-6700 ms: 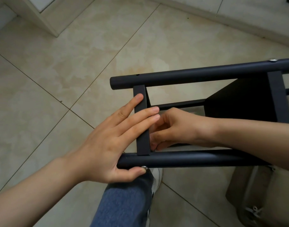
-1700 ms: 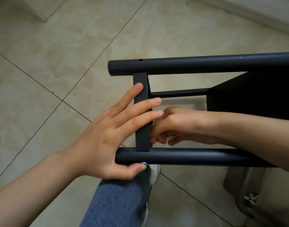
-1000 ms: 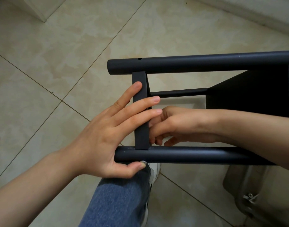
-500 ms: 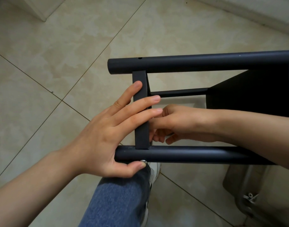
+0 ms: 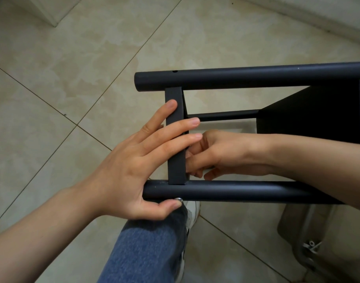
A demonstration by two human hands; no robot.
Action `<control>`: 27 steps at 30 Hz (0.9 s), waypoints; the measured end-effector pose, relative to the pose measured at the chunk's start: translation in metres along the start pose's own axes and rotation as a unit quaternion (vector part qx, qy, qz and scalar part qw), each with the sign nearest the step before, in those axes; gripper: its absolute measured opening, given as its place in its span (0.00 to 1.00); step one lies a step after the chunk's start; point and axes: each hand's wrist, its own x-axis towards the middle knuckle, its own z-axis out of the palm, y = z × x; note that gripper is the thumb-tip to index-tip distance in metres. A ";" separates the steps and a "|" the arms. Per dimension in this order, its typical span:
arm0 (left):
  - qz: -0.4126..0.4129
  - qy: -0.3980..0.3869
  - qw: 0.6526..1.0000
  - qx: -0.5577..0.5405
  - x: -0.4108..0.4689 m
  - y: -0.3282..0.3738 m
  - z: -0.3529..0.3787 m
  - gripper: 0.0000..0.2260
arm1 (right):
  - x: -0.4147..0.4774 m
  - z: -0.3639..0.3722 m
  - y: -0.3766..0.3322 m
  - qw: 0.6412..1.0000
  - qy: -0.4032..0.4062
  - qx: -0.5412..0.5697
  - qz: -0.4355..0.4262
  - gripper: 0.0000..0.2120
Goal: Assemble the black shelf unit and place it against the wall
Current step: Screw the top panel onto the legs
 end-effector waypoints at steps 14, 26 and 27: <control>0.001 0.002 1.000 -0.005 0.001 -0.001 0.000 0.38 | 0.003 -0.003 0.002 1.000 -0.009 0.007 0.009 0.05; 0.002 0.008 1.000 -0.006 0.003 -0.004 -0.001 0.37 | 0.003 -0.006 0.000 0.998 -0.046 0.042 0.000 0.04; 0.003 0.008 1.000 -0.008 0.004 -0.005 -0.001 0.37 | 0.004 -0.007 -0.001 0.998 -0.046 0.038 0.003 0.05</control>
